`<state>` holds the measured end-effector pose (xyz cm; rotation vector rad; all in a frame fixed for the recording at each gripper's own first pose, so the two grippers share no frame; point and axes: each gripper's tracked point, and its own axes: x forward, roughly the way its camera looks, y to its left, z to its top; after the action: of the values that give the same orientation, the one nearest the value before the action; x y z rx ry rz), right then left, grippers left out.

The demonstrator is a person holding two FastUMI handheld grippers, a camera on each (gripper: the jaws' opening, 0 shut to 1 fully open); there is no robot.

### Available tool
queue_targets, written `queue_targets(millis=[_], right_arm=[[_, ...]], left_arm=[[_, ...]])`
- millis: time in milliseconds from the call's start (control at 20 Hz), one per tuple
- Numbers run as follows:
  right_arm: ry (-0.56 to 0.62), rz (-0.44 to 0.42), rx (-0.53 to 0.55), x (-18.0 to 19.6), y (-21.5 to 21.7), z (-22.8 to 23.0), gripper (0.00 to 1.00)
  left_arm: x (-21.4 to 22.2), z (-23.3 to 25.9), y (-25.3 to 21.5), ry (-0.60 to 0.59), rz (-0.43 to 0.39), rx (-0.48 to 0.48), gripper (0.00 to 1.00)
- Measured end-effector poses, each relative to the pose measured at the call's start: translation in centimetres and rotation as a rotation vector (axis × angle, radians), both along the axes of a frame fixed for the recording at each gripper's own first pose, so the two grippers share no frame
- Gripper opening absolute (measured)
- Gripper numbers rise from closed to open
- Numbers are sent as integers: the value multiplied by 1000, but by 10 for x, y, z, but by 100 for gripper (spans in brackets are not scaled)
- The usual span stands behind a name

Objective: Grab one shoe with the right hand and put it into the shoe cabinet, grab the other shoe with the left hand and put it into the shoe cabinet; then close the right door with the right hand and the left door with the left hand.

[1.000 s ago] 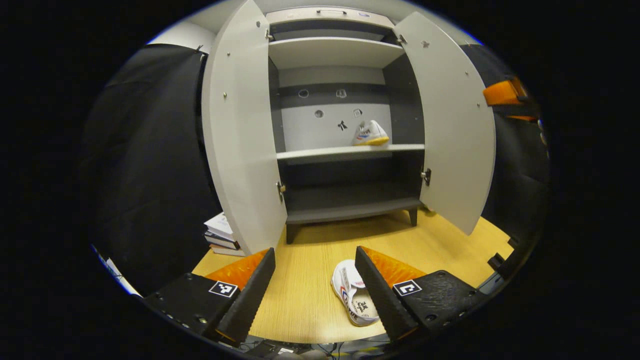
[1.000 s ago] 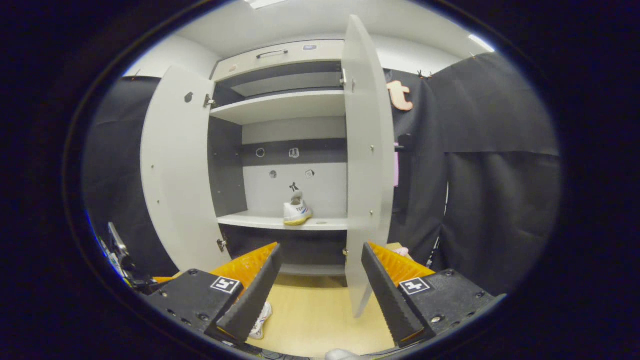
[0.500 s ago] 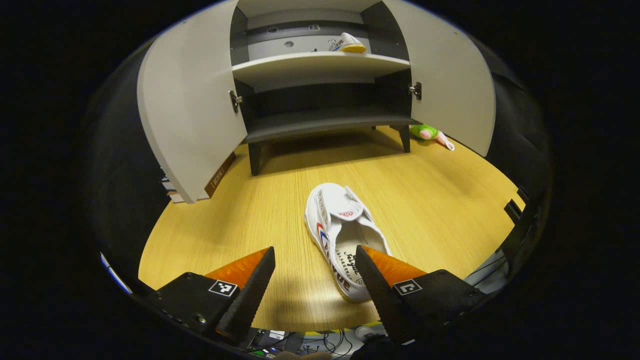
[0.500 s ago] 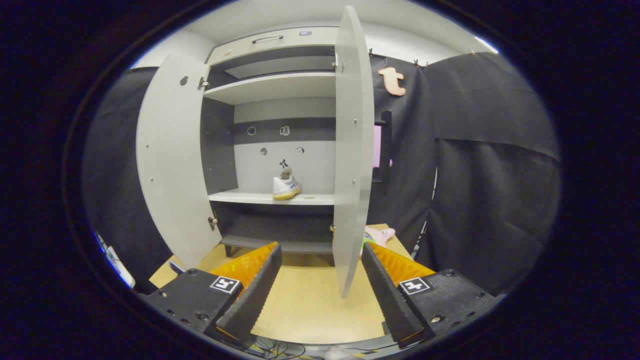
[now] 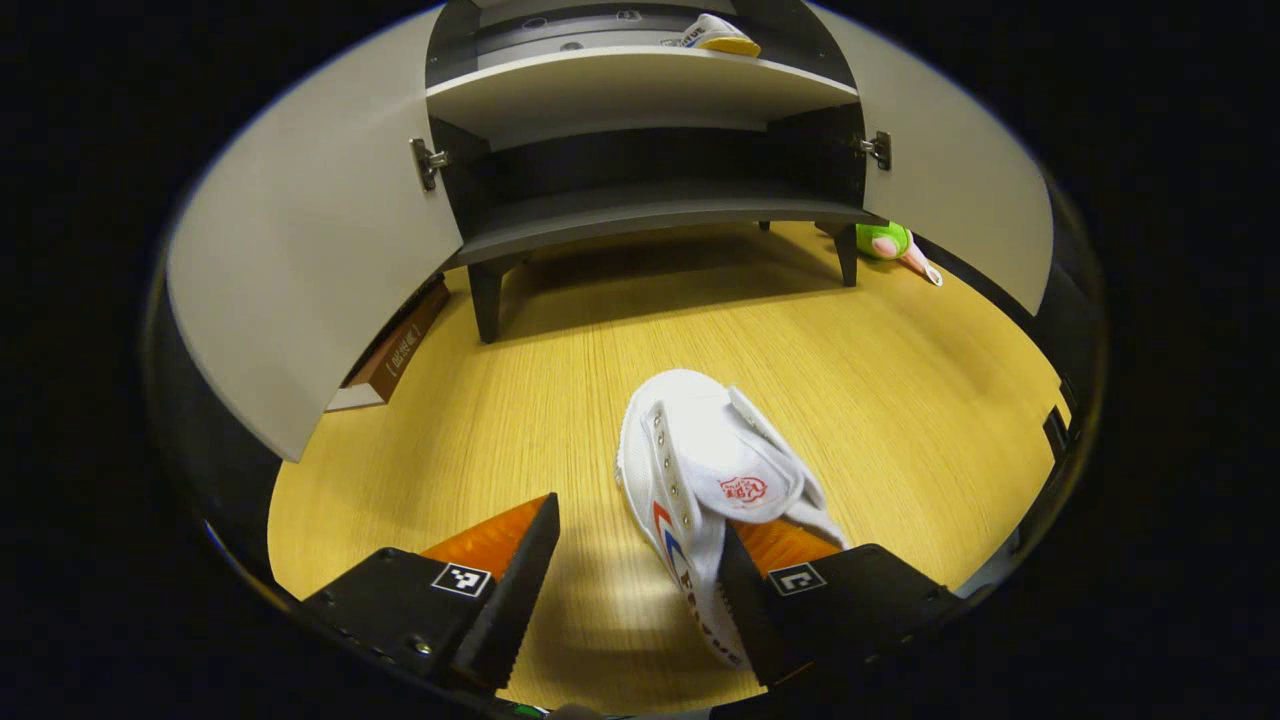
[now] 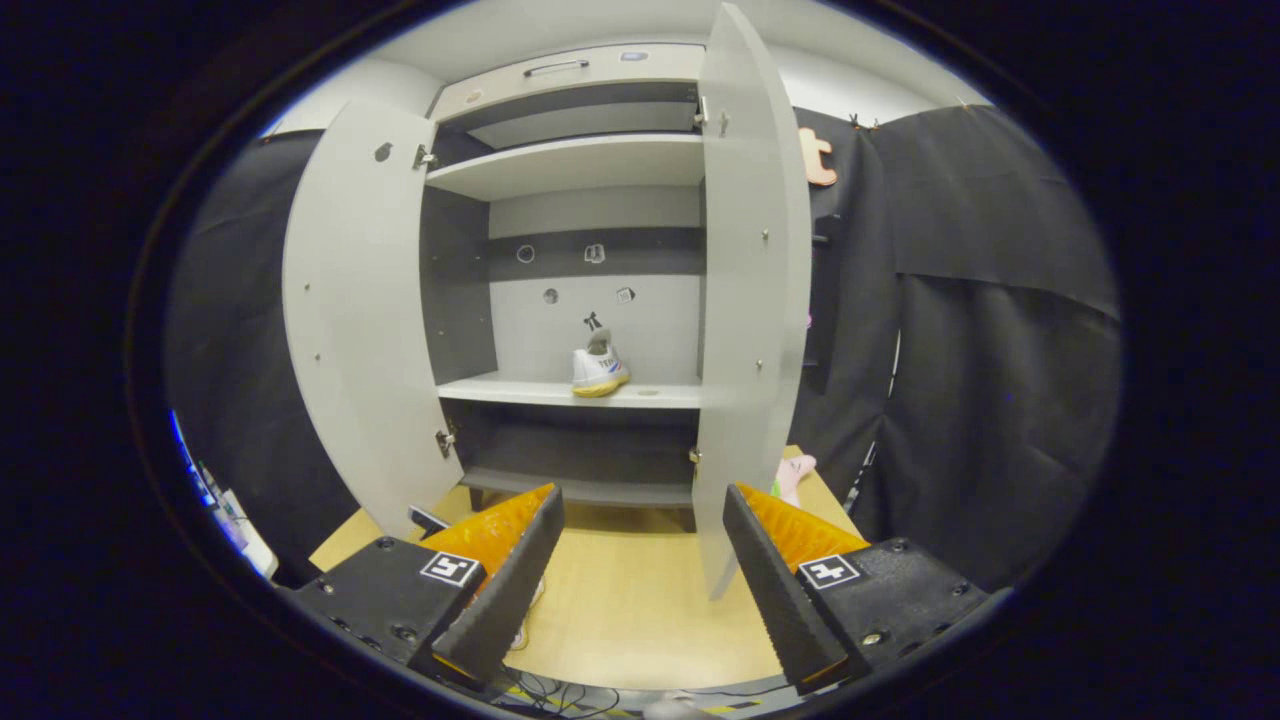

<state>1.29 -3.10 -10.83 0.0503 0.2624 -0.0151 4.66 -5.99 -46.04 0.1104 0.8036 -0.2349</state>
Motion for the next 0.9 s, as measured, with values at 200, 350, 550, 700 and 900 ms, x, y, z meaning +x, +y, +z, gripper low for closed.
queue_targets(millis=[200,350,550,700,900], right_arm=[[-7,18,-1,9,7,0,100],[-3,28,2,16,10,-1,100],[-4,31,11,18,10,0,100],[-7,42,10,20,14,0,100],[-22,62,4,20,19,6,100]], left_arm=[[19,0,-14,6,-65,18,54],[29,-3,-21,40,-46,-4,41],[26,-5,-7,54,-29,59,26],[20,-4,-6,119,-25,59,12],[31,31,-1,86,-17,34,12]])
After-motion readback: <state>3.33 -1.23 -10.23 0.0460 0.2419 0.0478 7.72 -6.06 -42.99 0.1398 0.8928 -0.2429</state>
